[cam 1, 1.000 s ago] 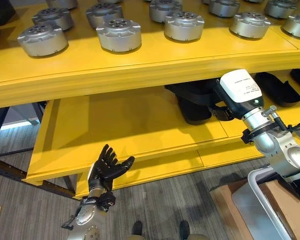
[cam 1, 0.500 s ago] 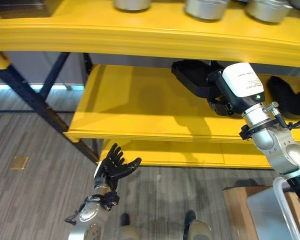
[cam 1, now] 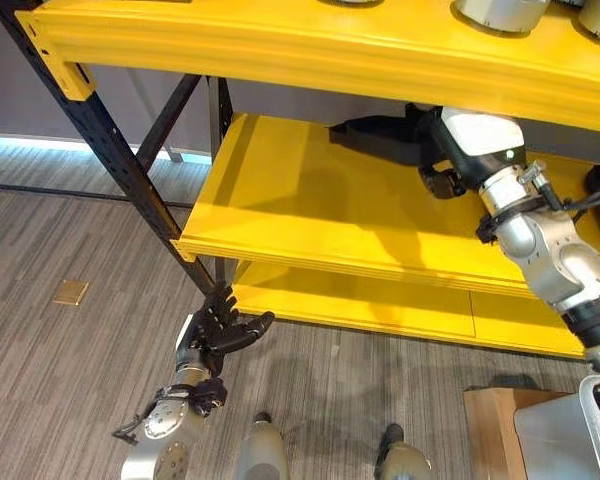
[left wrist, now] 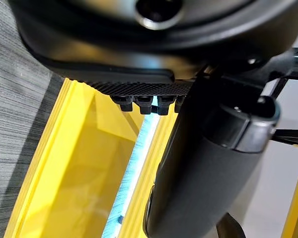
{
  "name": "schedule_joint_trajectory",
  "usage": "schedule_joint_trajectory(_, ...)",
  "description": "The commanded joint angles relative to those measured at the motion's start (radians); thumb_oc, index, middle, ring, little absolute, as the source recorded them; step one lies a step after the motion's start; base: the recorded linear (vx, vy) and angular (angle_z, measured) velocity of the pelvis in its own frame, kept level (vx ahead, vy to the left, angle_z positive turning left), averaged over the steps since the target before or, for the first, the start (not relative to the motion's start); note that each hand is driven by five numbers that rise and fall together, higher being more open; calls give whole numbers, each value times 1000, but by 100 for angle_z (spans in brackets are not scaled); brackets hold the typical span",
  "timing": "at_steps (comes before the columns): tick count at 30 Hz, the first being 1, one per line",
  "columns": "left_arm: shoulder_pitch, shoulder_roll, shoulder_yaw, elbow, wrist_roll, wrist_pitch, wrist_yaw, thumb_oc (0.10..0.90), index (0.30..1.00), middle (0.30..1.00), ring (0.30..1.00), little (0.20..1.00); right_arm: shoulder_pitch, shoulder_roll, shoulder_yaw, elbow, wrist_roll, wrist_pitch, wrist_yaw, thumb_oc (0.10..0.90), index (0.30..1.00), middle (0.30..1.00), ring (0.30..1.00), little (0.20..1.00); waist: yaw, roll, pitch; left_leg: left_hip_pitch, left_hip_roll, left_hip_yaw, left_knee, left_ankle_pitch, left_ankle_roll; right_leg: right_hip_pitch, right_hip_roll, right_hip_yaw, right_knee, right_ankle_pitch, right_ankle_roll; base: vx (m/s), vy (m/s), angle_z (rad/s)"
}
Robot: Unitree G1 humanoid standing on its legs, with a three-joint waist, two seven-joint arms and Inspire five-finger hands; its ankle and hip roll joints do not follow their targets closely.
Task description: Move parts from the plastic box to the shelf.
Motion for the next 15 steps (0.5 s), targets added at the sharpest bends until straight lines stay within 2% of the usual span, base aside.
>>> schedule_joint_trajectory(1, -29, 56, 5, -129, -32, -115, -18, 900, 1000, 1000, 1000, 1000, -280, 4, -21, 37, 15, 19, -132, 400, 300, 300, 300, 300, 16, -11, -66, -25, 30, -11, 22, 0, 7, -9, -11, 19, 145, -133, -21, -32, -7, -2)
schedule_joint_trajectory(4, -36, 61, 3, -128, -36, -121, -17, 900, 1000, 1000, 1000, 1000, -324, 9, 7, 110, 28, 29, -138, 400, 300, 300, 300, 300, 20, -6, -55, -43, 25, -16, 41, -7, 8, -25, -14, 23, 169, -143, -24, -14, 0, 1)
schedule_joint_trajectory(8, -45, 69, -11, -121, -49, -132, -15, 900, 1000, 1000, 1000, 1000, -402, 34, 63, 292, 67, 47, -139, 400, 300, 300, 300, 300, 35, 14, -27, -88, 19, -38, 86, -17, 12, -70, -18, 25, 235, -170, -35, -34, -15, 9)
schedule_joint_trajectory(11, -46, 69, -12, -119, -50, -133, -15, 900, 1000, 1000, 1000, 1000, -419, 40, 80, 325, 73, 48, -141, 400, 300, 300, 300, 300, 37, 20, -24, -99, 17, -43, 93, -18, 12, -78, -20, 23, 248, -175, -37, -15, -15, 13)
schedule_joint_trajectory(15, -58, 70, -27, -114, -64, -142, -14, 900, 1000, 1000, 1000, 1000, -474, 79, 110, 455, 118, 54, -145, 400, 300, 300, 300, 300, 49, 32, -7, -128, 10, -56, 100, -14, 15, -99, -21, 14, 265, -180, -41, -24, -24, 9)
